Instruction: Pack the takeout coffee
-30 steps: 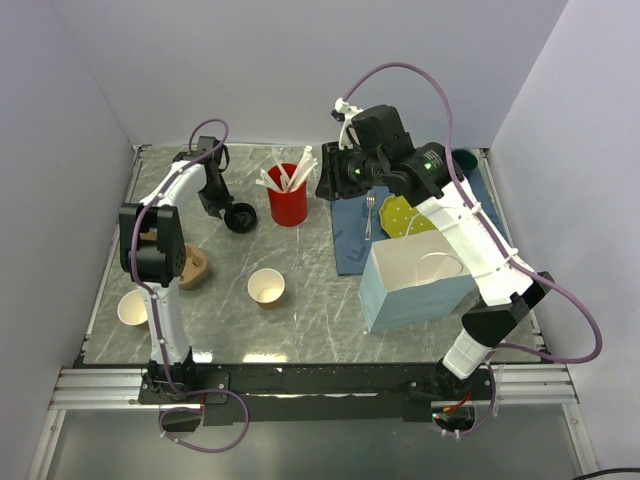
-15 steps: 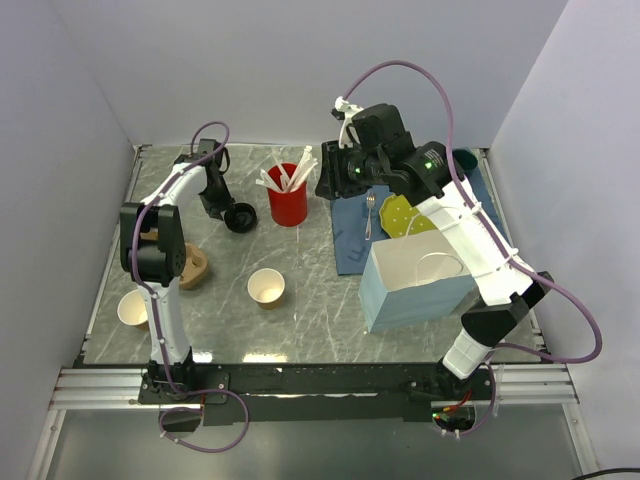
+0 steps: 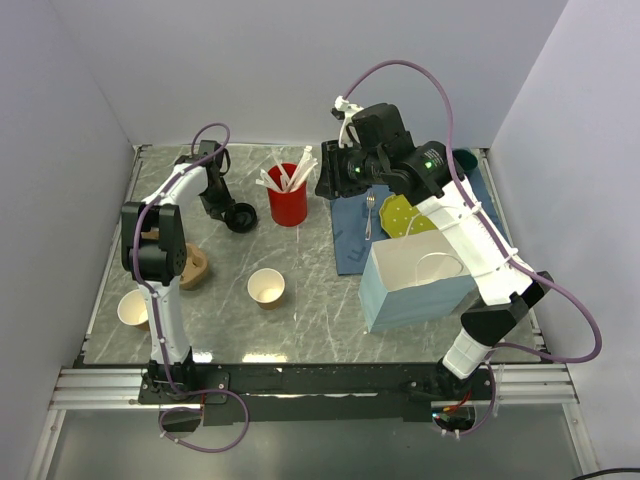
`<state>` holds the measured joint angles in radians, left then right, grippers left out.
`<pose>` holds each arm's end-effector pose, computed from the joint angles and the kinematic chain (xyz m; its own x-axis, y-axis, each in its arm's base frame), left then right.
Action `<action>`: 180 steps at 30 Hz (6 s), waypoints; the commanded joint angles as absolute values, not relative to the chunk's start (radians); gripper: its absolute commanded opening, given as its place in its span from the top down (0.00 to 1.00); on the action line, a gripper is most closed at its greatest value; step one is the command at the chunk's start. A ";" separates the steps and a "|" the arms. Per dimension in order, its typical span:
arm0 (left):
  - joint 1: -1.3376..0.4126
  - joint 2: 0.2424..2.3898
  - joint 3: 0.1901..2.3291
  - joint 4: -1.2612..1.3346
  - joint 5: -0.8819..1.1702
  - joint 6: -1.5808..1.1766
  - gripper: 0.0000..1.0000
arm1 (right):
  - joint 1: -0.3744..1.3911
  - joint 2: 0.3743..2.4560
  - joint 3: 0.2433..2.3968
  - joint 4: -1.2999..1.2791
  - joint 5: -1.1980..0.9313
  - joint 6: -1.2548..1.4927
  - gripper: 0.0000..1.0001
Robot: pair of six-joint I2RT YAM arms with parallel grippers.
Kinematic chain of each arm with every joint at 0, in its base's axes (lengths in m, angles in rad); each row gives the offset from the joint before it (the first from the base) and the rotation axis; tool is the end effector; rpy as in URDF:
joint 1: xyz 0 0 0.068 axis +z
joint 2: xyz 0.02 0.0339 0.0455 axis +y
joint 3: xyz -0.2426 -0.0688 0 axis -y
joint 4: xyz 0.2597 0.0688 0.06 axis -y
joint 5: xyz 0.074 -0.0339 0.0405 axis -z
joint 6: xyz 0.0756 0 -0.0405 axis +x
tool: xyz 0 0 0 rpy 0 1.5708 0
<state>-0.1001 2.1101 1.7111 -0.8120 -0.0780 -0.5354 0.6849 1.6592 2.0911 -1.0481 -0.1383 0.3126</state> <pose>0.4581 -0.0401 0.1363 -0.8379 -0.4270 -0.3400 -0.4129 0.9032 -0.1169 0.2828 0.2444 0.4323 -0.6454 -0.1339 -0.7520 -0.5414 0.7746 0.3268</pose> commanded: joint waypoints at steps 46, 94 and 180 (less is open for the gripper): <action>-0.098 1.916 1.767 -0.931 -0.009 -0.650 0.93 | 0.690 1.625 2.097 -0.985 -0.176 0.296 0.55; -0.086 1.072 1.190 -0.224 1.120 -1.517 0.87 | 0.865 1.256 1.178 0.528 -0.505 -0.041 0.56; 0.167 1.210 1.187 -0.917 -0.229 -0.713 0.03 | 1.078 2.131 2.247 -1.181 -0.133 0.377 1.00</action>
<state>0.1623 1.2346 1.1980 -0.9649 -0.2157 -0.7521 1.0740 2.0865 2.1574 -1.1500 -0.1616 0.3462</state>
